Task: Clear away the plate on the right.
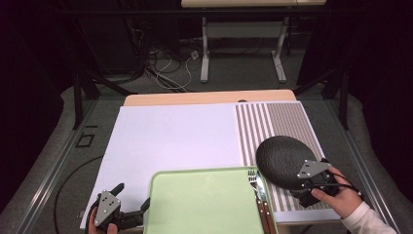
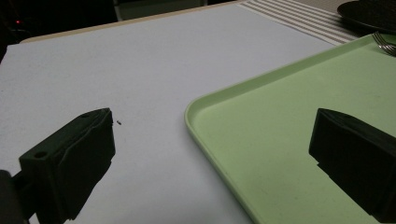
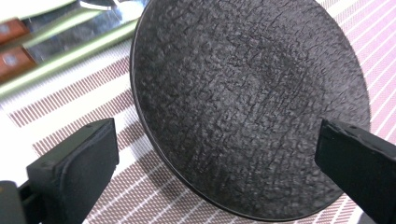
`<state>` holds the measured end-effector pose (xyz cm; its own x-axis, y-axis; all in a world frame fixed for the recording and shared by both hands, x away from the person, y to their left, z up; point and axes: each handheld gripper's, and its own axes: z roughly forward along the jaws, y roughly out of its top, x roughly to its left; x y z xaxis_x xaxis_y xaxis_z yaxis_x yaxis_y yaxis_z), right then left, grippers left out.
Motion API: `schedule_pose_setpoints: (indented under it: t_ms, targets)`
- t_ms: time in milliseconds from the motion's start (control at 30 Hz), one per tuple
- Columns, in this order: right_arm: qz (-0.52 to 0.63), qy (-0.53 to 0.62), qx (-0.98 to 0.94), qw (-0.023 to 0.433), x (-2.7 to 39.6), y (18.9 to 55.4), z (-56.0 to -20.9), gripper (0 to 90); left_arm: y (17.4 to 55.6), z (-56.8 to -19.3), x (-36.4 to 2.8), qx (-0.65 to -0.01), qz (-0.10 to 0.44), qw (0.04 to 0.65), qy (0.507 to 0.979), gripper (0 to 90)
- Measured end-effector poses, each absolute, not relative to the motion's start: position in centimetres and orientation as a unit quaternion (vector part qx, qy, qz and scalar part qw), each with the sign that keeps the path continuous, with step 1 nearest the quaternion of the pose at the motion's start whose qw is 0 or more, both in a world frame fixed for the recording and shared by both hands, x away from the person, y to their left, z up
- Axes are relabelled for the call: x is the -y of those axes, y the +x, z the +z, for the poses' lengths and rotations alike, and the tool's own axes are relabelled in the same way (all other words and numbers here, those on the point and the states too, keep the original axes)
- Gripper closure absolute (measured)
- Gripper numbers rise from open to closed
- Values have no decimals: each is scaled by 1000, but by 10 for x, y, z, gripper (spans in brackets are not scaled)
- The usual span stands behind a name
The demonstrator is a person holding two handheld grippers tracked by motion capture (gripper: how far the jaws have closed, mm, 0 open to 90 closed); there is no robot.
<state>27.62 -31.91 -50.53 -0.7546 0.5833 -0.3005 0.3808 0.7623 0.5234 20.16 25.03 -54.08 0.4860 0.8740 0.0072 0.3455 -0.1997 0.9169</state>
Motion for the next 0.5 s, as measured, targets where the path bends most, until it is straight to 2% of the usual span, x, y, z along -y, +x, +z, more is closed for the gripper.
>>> schedule_pose_setpoints:
  t_ms: [500]
  targets:
    - [144, 105, -927, 331, 306, 263, -516, 0, 202, -541, -250, -422, 281, 470, 722, 5]
